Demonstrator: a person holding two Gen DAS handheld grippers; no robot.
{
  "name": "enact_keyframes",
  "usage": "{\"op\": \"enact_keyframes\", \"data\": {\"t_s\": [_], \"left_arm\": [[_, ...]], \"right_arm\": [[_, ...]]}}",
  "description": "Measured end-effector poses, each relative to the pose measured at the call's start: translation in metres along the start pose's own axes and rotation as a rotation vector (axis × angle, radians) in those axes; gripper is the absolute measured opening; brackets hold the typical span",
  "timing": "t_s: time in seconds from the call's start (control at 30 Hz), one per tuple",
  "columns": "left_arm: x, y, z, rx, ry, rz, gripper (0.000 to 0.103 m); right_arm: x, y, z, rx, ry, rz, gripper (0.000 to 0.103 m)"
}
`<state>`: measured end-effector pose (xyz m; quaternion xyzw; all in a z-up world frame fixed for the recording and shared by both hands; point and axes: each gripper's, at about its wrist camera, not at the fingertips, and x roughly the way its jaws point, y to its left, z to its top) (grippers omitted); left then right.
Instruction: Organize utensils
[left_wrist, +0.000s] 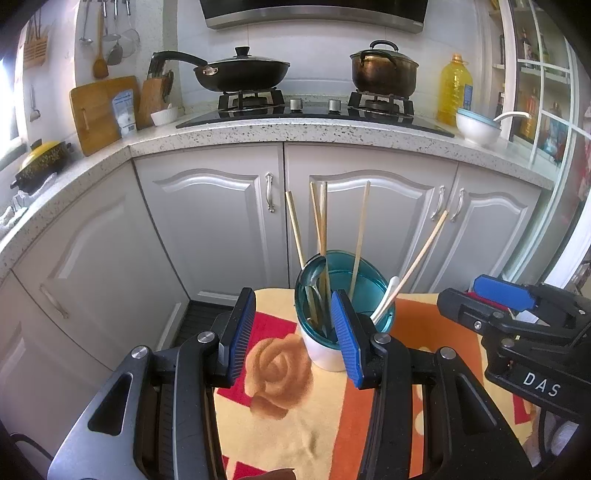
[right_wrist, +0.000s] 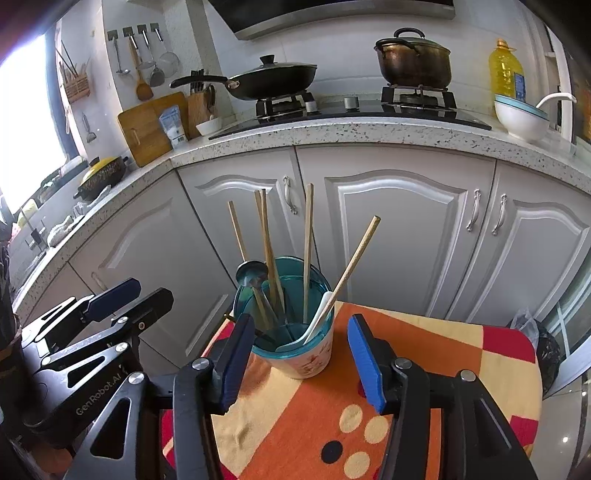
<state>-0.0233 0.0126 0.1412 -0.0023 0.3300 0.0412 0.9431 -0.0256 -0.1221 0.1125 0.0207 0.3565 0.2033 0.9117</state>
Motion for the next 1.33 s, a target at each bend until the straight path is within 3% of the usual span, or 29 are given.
{"op": "enact_keyframes", "data": {"t_s": [1.33], "left_arm": [[0.017,-0.007,-0.006,0.02,0.029,-0.038,0.042]], "right_arm": [[0.02,-0.001,-0.005,-0.003,0.057,0.016,0.055]]}}
